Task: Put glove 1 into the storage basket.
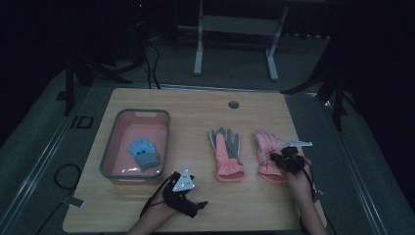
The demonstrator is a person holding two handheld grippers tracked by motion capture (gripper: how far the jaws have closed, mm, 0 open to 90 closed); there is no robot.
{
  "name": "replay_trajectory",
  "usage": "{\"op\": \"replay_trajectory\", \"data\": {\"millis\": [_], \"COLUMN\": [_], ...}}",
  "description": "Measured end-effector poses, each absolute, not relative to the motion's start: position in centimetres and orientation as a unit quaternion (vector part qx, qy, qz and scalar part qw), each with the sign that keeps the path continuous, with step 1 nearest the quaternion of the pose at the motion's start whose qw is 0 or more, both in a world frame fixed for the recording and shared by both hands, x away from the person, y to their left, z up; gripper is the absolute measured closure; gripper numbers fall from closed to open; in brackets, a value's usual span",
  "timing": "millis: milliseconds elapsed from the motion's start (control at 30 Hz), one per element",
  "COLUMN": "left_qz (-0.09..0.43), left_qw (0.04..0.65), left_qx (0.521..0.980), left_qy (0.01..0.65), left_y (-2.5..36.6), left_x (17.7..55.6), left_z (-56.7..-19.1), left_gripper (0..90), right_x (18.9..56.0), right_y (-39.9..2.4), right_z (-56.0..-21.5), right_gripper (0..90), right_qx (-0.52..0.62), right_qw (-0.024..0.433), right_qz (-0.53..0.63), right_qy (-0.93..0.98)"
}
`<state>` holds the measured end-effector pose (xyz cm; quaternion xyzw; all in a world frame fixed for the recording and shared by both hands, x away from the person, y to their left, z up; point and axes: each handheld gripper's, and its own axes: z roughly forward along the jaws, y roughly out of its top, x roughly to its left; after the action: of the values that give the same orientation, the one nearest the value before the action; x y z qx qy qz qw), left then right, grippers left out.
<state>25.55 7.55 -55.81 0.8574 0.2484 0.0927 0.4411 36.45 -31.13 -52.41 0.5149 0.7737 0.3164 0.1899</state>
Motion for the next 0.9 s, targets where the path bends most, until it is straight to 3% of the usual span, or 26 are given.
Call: {"op": "replay_trajectory", "data": {"millis": [500,900], "left_qz": [0.092,0.093], "left_qw": [0.441,0.442], "left_qx": [0.858,0.857], "left_qy": [0.248,0.247], "left_y": [7.6,7.6], "left_x": [25.5,25.5], "left_z": [-55.8,-55.8], "left_gripper": [2.1,2.1], "right_x": [35.3,34.9], "right_y": [-29.3,-25.7], "right_z": [-44.7,-41.0], "right_gripper": [89.2,89.2], "right_qx": [0.497,0.460], "right_qw": [0.223,0.226], "right_qz": [0.353,0.384], "right_qy": [0.761,0.768]}}
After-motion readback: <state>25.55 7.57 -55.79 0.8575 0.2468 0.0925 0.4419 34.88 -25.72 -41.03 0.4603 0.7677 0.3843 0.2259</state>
